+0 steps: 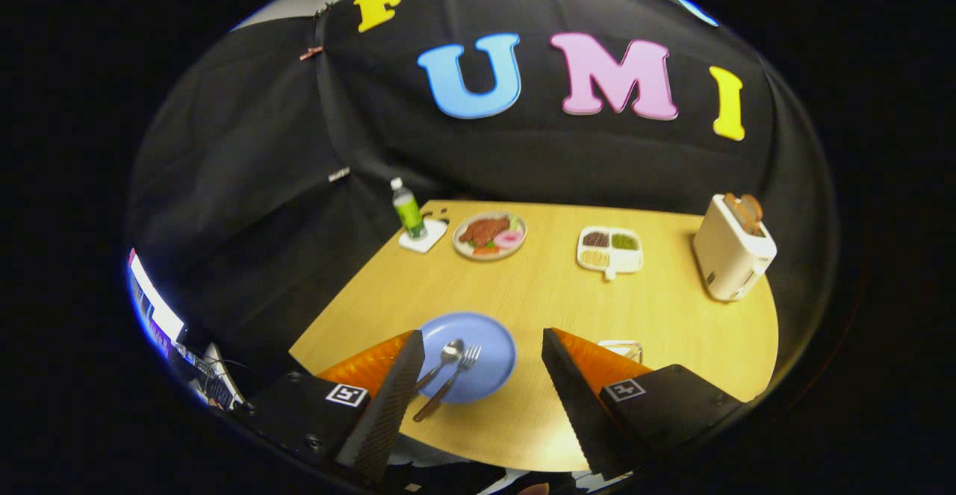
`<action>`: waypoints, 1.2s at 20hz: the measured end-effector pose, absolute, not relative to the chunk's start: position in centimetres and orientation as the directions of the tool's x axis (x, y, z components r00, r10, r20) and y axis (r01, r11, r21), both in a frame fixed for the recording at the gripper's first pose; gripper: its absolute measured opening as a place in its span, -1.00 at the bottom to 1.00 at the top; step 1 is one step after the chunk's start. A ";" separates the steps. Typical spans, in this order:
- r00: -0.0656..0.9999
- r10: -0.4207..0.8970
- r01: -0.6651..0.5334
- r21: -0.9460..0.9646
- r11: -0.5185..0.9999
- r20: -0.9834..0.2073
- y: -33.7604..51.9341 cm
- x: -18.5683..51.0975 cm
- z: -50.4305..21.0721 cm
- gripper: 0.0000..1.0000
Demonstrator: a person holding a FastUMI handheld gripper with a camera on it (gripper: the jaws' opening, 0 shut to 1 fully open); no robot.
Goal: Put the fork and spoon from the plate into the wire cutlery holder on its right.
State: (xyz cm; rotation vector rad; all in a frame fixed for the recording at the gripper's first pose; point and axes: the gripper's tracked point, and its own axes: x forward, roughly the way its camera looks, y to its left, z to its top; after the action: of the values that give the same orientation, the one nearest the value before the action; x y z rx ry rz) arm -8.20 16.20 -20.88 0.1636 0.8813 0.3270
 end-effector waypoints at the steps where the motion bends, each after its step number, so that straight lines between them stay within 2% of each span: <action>1: 0.539 0.352 -0.215 0.279 0.936 -0.765 17.1 -8.8 -22.9 0.96; 5: 0.317 0.325 -0.157 0.289 0.945 -0.891 20.3 -12.4 -31.1 0.70; 8: 0.173 0.320 -0.077 0.312 0.947 -0.931 22.9 -15.3 -35.1 0.52; 11: 0.095 0.283 -0.051 0.280 0.959 -0.954 24.1 -16.7 -37.7 0.52; 13: 0.061 0.257 -0.037 0.256 0.966 -0.964 24.7 -17.1 -38.9 0.44; 14: 0.052 0.249 -0.029 0.248 0.968 -0.967 24.9 -17.0 -39.5 0.24; 17: 0.018 0.236 -0.011 0.236 0.972 -0.972 25.4 -17.3 -40.5 0.04; 19: 0.006 0.231 0.027 0.231 0.973 -0.973 25.4 -17.6 -41.0 -0.25; 20: 0.010 0.227 0.047 0.227 0.973 -0.974 25.1 -17.4 -40.9 -0.57; 22: 0.025 0.239 0.057 0.241 0.969 -0.971 24.5 -16.9 -41.0 -0.73; 24: 0.054 0.249 0.055 0.252 0.966 -0.967 24.0 -16.5 -40.2 -0.77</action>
State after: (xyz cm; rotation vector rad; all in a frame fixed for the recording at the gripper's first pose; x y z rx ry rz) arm -16.45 24.03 -40.19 0.2458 1.5142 0.1499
